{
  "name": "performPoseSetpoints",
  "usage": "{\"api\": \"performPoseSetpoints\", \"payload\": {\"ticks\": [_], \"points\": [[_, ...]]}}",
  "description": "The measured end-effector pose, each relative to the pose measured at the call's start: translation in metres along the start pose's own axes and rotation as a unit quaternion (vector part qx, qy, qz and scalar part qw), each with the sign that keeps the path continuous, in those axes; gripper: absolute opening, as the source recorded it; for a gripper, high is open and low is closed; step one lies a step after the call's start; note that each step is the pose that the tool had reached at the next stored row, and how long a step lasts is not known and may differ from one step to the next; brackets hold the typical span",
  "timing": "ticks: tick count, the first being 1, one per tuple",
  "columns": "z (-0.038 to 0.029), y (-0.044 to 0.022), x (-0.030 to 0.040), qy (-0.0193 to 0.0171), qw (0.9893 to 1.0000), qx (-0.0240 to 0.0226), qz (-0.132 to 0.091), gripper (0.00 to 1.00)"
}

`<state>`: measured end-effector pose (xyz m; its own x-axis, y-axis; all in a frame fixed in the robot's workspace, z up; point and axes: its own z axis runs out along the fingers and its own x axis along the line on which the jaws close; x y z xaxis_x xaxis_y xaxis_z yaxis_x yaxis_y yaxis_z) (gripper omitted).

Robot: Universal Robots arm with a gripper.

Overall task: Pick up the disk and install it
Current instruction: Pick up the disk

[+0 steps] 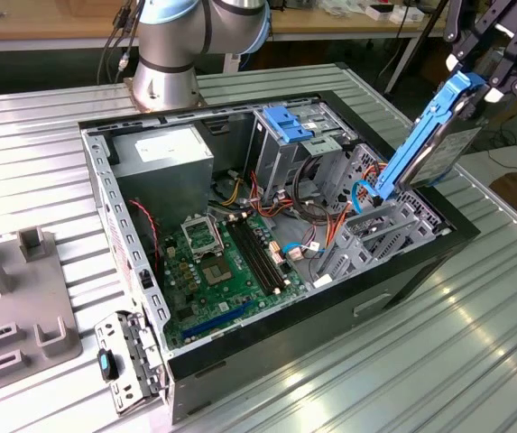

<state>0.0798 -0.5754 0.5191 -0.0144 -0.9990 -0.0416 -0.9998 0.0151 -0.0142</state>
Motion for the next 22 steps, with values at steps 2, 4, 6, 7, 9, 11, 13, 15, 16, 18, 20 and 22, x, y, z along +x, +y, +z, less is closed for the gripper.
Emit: {"api": "performPoseSetpoints", "payload": {"ticks": [2, 4, 6, 7, 9, 11, 13, 15, 16, 18, 20, 22], "points": [[0.0000, 0.0001, 0.0000, 0.0000, 1.0000, 0.0000, 0.000, 0.37], [0.0015, 0.0005, 0.0006, -0.0001, 1.0000, 0.0000, 0.000, 0.37], [0.0046, 0.0008, 0.0050, 0.0000, 1.0000, 0.0000, 0.000, 0.37], [0.0064, 0.0008, 0.0075, 0.0000, 1.0000, 0.0000, 0.000, 0.37], [0.0071, 0.0008, 0.0079, -0.0001, 1.0000, 0.0000, 0.000, 0.37], [0.0072, 0.0008, 0.0080, 0.0000, 1.0000, 0.0000, 0.000, 0.37], [0.0074, 0.0008, 0.0080, 0.0000, 1.0000, 0.0000, 0.000, 0.37], [0.0081, 0.0009, 0.0080, -0.0001, 1.0000, 0.0000, 0.000, 0.37], [0.0101, 0.0009, 0.0080, 0.0001, 1.0000, 0.0001, 0.000, 0.37], [0.0157, 0.0010, 0.0083, 0.0000, 1.0000, 0.0002, 0.000, 0.37], [0.0215, 0.0012, 0.0086, 0.0000, 1.0000, 0.0004, 0.000, 0.37], [0.0229, 0.0013, 0.0087, 0.0000, 1.0000, 0.0004, 0.000, 0.37]]}}
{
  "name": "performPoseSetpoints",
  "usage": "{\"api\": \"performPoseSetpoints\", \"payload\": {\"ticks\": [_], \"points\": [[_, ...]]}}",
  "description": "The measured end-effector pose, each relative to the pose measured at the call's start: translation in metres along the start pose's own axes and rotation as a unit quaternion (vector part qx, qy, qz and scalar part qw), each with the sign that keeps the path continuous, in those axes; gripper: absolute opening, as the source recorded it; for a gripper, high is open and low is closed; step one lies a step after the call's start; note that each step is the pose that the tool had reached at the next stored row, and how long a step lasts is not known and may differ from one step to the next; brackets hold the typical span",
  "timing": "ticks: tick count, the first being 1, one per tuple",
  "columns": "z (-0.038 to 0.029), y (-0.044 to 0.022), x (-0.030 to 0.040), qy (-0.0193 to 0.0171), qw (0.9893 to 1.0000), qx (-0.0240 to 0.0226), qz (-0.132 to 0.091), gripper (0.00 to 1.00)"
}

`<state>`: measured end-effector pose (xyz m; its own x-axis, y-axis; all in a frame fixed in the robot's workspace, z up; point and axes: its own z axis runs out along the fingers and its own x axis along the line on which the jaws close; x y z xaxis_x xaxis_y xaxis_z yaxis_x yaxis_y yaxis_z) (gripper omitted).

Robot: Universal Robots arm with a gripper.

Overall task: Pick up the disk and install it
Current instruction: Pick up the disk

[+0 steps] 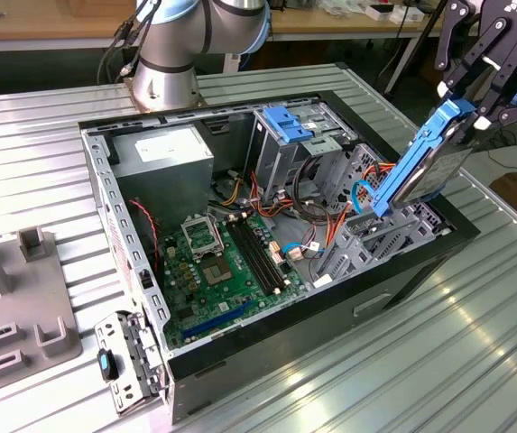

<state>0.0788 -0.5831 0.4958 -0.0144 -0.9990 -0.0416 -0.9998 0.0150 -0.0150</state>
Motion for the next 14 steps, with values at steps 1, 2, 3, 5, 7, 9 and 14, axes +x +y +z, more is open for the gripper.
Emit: {"api": "performPoseSetpoints", "payload": {"ticks": [1, 2, 3, 5, 7, 9, 14], "points": [[0.0000, 0.0000, 0.0000, 0.0000, 1.0000, 0.0000, 0.000, 0.37], [0.0010, 0.0016, 0.0000, 0.0000, 1.0000, 0.0000, 0.000, 0.37], [0.0016, 0.0027, 0.0001, -0.0001, 1.0000, 0.0000, 0.000, 0.37], [0.0017, 0.0040, 0.0001, 0.0000, 1.0000, 0.0000, 0.000, 0.37], [0.0027, 0.0053, 0.0002, -0.0001, 1.0000, 0.0000, 0.000, 0.37], [0.0106, 0.0060, 0.0005, -0.0001, 1.0000, 0.0006, 0.000, 0.37], [0.0179, 0.0113, -0.0016, 0.0000, 1.0000, 0.0008, 0.000, 0.37]]}}
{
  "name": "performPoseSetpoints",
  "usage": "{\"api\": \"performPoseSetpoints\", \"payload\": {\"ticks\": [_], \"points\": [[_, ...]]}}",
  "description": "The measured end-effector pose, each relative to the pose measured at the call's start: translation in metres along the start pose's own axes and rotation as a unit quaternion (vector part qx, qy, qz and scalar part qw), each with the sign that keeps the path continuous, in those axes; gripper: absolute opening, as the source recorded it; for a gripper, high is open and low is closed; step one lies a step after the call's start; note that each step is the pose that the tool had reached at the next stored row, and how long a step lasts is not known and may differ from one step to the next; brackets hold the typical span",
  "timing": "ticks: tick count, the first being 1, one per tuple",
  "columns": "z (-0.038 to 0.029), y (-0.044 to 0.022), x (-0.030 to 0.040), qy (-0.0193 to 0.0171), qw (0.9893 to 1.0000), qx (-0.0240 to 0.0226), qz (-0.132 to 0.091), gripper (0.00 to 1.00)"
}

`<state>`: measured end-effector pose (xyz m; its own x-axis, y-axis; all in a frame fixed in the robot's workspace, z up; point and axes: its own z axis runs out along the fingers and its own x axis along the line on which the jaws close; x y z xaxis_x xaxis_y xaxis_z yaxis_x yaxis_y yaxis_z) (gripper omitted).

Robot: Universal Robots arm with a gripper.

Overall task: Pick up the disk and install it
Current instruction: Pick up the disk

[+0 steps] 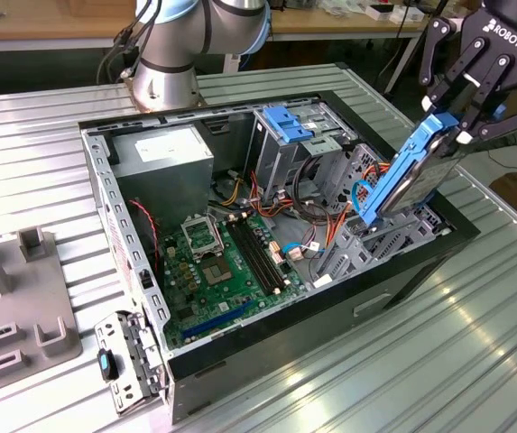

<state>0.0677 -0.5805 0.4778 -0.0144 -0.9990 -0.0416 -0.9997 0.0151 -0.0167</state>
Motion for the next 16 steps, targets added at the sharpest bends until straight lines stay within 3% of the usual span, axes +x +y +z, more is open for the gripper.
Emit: {"api": "performPoseSetpoints", "payload": {"ticks": [4, 10, 13, 15, 16], "points": [[0.0126, 0.0015, 0.0003, 0.0000, 1.0000, 0.0013, 0.000, 0.37], [0.0209, 0.0022, 0.0006, 0.0006, 1.0000, 0.0010, -0.009, 0.37], [0.0210, 0.0026, 0.0006, 0.0006, 1.0000, 0.0011, -0.009, 0.37], [0.0147, 0.0025, 0.0004, 0.0006, 1.0000, 0.0011, -0.009, 0.37], [0.0146, 0.0025, 0.0003, 0.0005, 1.0000, 0.0011, -0.009, 0.37]]}}
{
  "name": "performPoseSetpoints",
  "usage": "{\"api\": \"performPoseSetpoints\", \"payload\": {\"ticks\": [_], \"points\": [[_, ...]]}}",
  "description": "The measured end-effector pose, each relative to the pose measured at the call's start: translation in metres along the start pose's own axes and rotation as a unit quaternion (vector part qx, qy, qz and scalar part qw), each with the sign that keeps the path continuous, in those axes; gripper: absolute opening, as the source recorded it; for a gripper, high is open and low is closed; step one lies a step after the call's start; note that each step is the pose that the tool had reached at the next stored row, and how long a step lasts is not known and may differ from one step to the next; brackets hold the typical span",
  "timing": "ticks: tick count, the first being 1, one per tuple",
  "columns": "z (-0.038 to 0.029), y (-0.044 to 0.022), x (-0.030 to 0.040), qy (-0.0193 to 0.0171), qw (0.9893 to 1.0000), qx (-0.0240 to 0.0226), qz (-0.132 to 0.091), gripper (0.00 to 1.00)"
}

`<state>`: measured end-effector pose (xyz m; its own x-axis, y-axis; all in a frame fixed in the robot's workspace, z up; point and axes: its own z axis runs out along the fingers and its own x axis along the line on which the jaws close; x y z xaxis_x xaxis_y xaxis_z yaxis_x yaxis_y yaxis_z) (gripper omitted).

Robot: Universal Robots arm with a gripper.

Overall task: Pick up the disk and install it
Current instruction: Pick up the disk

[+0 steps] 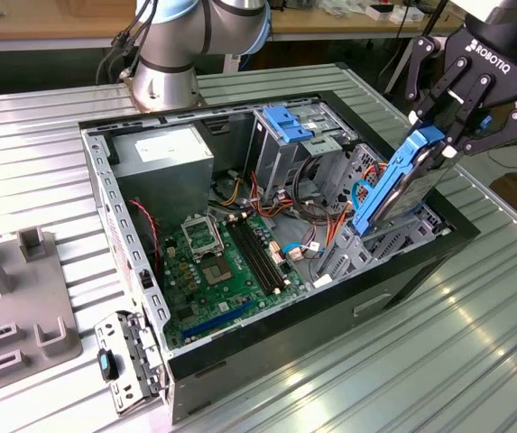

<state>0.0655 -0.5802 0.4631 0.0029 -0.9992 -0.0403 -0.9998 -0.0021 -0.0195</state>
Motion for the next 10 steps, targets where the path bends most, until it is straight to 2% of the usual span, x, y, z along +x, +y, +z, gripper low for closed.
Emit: {"api": "performPoseSetpoints", "payload": {"ticks": [2, 5, 10], "points": [[-0.0001, 0.0000, 0.0000, 0.0001, 1.0000, 0.0000, 0.000, 0.37], [-0.0001, 0.0000, 0.0000, 0.0002, 0.9999, -0.0120, 0.000, 0.37], [0.0011, -0.0006, -0.0001, 0.0000, 0.9999, -0.0126, 0.001, 0.37]]}}
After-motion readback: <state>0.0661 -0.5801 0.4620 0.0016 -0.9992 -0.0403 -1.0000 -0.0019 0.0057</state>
